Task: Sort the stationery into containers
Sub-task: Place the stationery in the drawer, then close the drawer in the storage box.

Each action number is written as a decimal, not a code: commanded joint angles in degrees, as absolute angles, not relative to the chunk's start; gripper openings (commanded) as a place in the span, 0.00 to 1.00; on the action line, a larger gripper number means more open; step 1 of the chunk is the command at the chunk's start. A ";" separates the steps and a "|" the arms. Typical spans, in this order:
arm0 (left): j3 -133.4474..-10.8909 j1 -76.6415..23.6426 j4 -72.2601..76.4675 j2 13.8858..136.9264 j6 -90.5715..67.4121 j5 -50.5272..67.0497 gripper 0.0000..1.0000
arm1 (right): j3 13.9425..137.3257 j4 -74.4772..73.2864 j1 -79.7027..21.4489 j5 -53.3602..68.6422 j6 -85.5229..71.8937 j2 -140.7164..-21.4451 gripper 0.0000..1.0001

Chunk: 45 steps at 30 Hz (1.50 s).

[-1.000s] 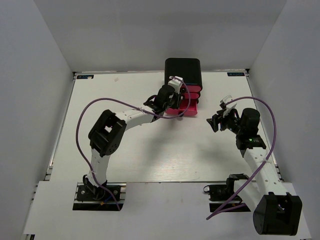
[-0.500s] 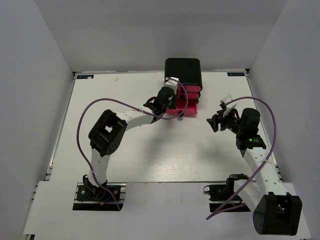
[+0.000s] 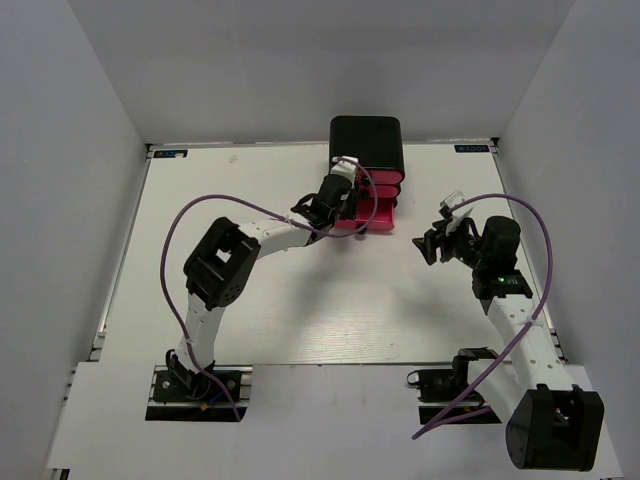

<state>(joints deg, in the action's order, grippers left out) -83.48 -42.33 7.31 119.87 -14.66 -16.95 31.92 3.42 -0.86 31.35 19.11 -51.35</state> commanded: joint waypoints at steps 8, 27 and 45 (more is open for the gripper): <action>-77.10 -42.63 8.44 106.72 -18.54 -13.02 0.51 | 29.88 3.96 -0.70 39.99 22.67 -50.89 0.71; -46.49 -43.15 37.88 101.68 -50.62 5.63 0.57 | 30.06 4.75 -0.70 37.44 21.27 -52.91 0.55; -56.24 -43.15 46.67 120.58 -55.20 -1.05 0.58 | 30.41 4.92 -0.70 37.00 21.71 -52.91 0.58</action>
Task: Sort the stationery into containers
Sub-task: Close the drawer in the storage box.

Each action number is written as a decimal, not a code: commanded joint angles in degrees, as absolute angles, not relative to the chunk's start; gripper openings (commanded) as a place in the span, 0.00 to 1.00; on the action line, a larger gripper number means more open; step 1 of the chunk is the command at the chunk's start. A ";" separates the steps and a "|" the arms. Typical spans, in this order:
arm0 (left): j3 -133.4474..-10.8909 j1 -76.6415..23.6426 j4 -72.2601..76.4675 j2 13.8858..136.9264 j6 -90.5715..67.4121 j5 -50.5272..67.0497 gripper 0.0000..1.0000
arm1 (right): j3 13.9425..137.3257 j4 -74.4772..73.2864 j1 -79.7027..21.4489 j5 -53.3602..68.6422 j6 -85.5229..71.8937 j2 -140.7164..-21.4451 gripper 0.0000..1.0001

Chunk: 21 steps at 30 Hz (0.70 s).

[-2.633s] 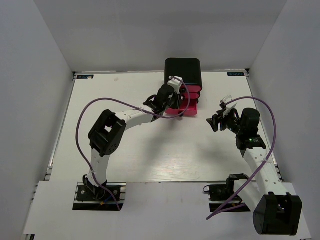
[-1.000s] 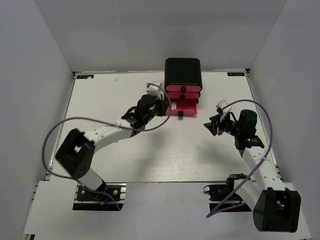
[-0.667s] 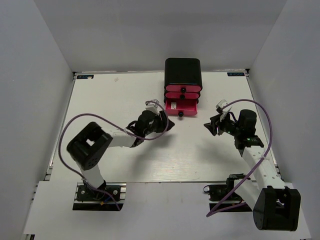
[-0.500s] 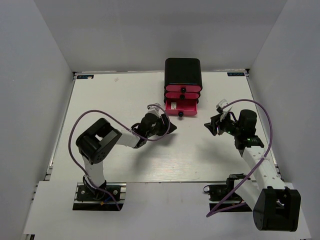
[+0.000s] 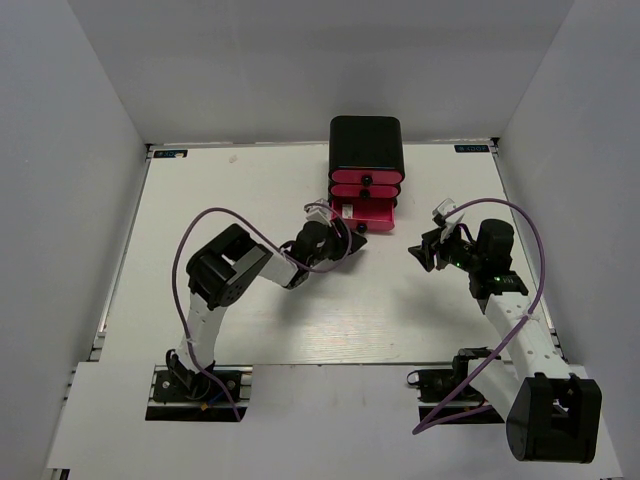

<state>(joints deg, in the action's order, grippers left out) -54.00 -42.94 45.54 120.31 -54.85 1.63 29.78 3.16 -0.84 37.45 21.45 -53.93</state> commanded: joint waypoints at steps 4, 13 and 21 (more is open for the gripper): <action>-57.65 -43.15 46.67 121.64 -55.20 -1.67 0.61 | 30.41 4.92 -0.70 36.83 21.88 -53.08 0.59; -60.90 -42.63 45.01 123.75 -54.67 -3.95 0.62 | 30.41 4.66 -0.70 36.74 22.50 -53.17 0.59; -64.34 -42.63 42.01 124.28 -53.61 -5.98 0.49 | 30.50 4.66 -0.79 36.74 22.59 -53.00 0.59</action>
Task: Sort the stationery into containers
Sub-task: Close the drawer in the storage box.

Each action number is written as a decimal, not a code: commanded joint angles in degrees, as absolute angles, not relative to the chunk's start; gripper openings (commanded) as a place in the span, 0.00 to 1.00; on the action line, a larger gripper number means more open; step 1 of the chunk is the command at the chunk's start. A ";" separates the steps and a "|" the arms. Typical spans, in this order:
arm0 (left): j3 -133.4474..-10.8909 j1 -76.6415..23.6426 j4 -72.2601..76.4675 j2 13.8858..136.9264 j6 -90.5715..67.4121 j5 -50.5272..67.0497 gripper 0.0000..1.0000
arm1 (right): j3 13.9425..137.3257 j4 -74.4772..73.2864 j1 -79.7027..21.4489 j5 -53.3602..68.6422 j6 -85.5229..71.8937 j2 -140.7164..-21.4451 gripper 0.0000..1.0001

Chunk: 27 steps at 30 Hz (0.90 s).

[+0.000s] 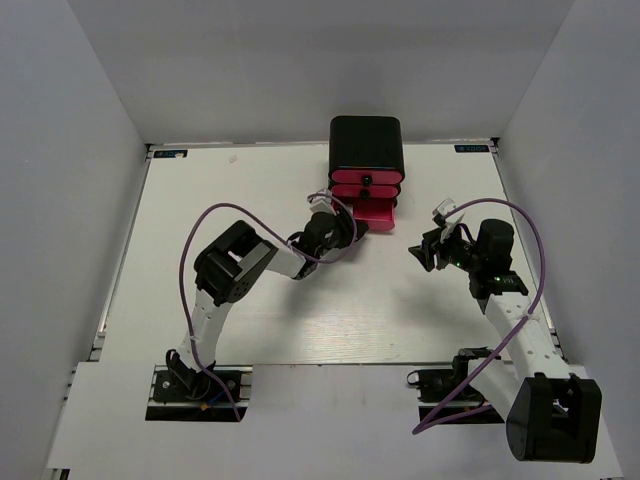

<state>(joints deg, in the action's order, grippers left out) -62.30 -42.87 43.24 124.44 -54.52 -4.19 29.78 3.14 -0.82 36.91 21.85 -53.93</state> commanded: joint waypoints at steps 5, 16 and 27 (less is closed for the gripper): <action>-66.09 -42.63 42.01 124.80 -52.56 -5.98 0.41 | 30.67 4.66 -0.79 36.74 22.50 -52.91 0.59; -70.22 -42.63 40.87 125.85 -51.42 -5.98 0.38 | 30.59 4.75 -0.70 36.83 22.50 -52.29 0.59; -76.99 -42.10 37.79 128.75 -51.42 -9.23 0.38 | 30.59 4.57 -0.79 36.83 22.50 -52.12 0.59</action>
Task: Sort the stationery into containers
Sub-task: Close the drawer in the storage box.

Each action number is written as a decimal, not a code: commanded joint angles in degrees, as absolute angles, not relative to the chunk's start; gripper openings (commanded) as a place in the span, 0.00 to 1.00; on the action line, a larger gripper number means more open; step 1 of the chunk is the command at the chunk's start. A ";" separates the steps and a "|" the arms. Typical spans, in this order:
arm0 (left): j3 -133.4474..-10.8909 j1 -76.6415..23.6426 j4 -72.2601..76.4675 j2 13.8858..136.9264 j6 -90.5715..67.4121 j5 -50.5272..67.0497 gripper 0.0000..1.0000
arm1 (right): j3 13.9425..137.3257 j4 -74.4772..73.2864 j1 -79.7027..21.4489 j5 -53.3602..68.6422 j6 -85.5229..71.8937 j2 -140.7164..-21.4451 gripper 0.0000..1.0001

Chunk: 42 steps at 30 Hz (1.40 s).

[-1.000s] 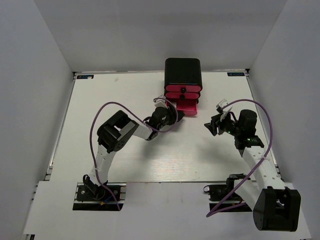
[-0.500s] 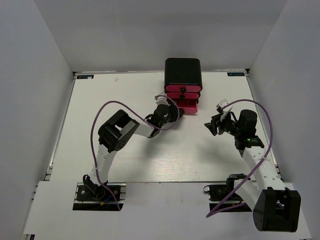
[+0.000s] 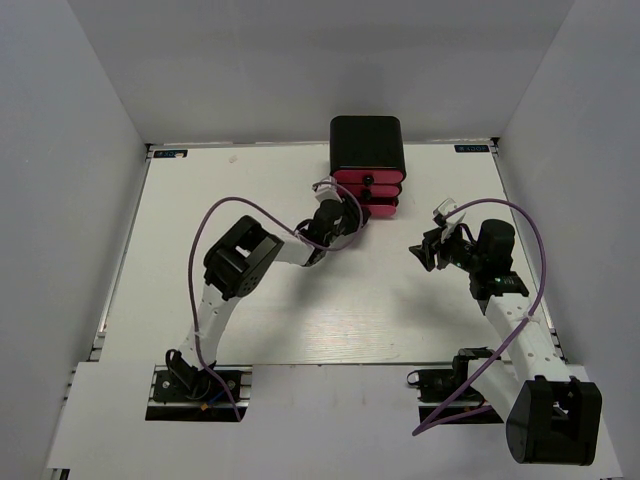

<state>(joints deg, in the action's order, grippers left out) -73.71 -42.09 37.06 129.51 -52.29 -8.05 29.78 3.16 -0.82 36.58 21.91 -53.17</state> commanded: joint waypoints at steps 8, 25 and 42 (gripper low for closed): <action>-81.04 -42.10 36.56 131.22 -51.42 -11.95 0.42 | 30.59 4.75 -0.79 37.00 22.59 -52.38 0.59; -83.94 -42.10 39.37 133.42 -54.32 -16.35 0.46 | 30.41 4.75 -0.79 36.74 22.68 -53.17 0.59; -73.75 -42.71 43.15 128.60 -54.32 -13.28 0.64 | 30.32 4.48 -0.62 36.39 23.38 -53.70 0.59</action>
